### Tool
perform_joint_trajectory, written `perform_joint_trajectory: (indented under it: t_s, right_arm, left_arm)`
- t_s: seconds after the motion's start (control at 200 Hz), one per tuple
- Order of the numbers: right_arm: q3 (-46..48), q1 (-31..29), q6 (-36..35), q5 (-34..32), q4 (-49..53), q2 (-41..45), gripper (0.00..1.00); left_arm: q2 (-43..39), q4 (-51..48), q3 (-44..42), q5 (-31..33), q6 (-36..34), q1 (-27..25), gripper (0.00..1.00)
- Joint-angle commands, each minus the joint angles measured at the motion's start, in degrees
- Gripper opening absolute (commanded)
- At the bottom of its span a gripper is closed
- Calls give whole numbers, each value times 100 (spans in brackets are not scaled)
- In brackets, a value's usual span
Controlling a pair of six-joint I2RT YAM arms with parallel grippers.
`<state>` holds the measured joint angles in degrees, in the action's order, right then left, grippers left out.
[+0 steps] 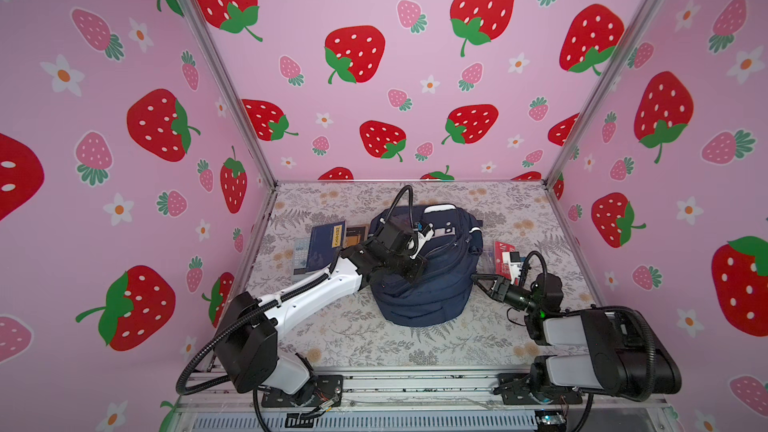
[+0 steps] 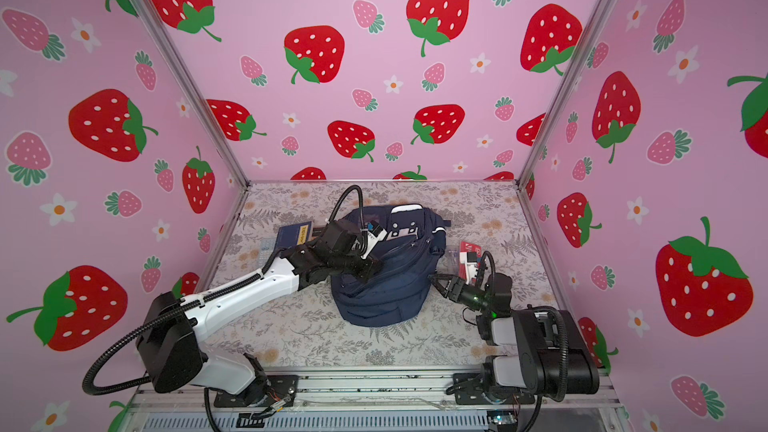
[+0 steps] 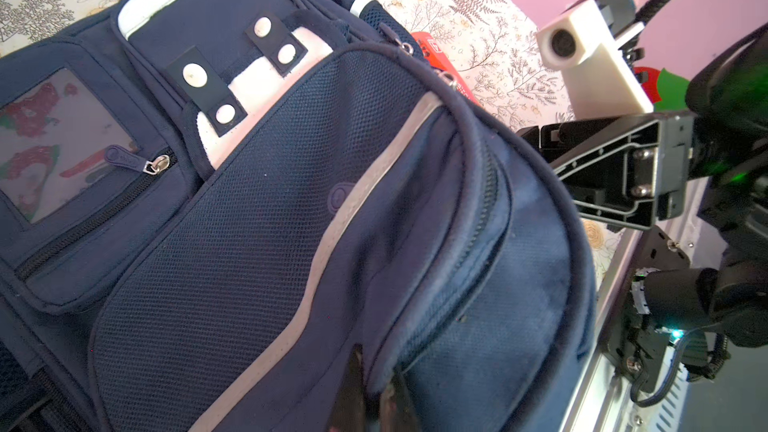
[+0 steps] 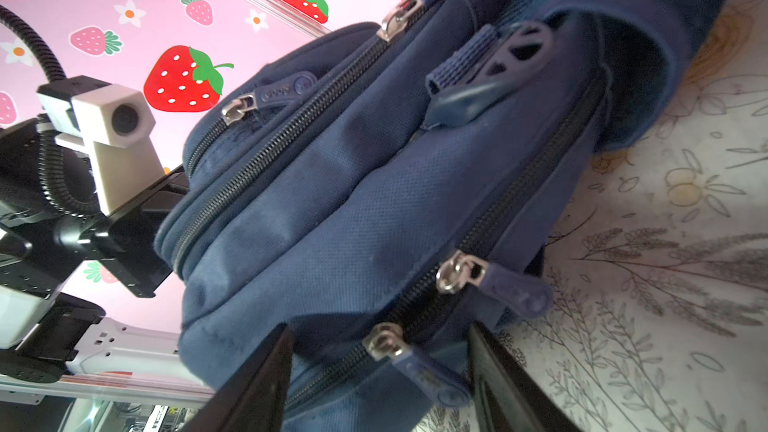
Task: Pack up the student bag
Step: 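Grasp the backpack's side zipper pull with the right gripper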
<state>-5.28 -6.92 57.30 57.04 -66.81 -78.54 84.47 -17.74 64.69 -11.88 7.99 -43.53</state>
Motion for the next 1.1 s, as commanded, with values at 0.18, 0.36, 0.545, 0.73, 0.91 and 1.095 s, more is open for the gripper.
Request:
perform_joint_trajectory:
  t_s: [0.18, 0.36, 0.545, 0.73, 0.91, 1.095]
  right_arm:
    - [-15, -63, 21, -13, 12, 421, 59]
    - [-8, -95, -21, -43, 192, 593, 52]
    - [-23, -203, -34, -39, 194, 597, 46]
    - [-46, -258, -10, -120, 192, 490, 33]
    - [-101, -275, -174, -272, 607, 587, 22]
    - [-330, -275, -694, -564, 1822, 880, 13]
  left_arm:
    - [-181, 526, 67, -111, 335, 171, 0]
    - [-176, 525, 70, -114, 359, 196, 0]
    - [-183, 541, 62, -143, 399, 199, 0]
    - [-220, 595, 22, -209, 427, 212, 0]
    - [-232, 596, 19, -210, 431, 222, 0]
    - [-238, 583, 33, -209, 427, 223, 0]
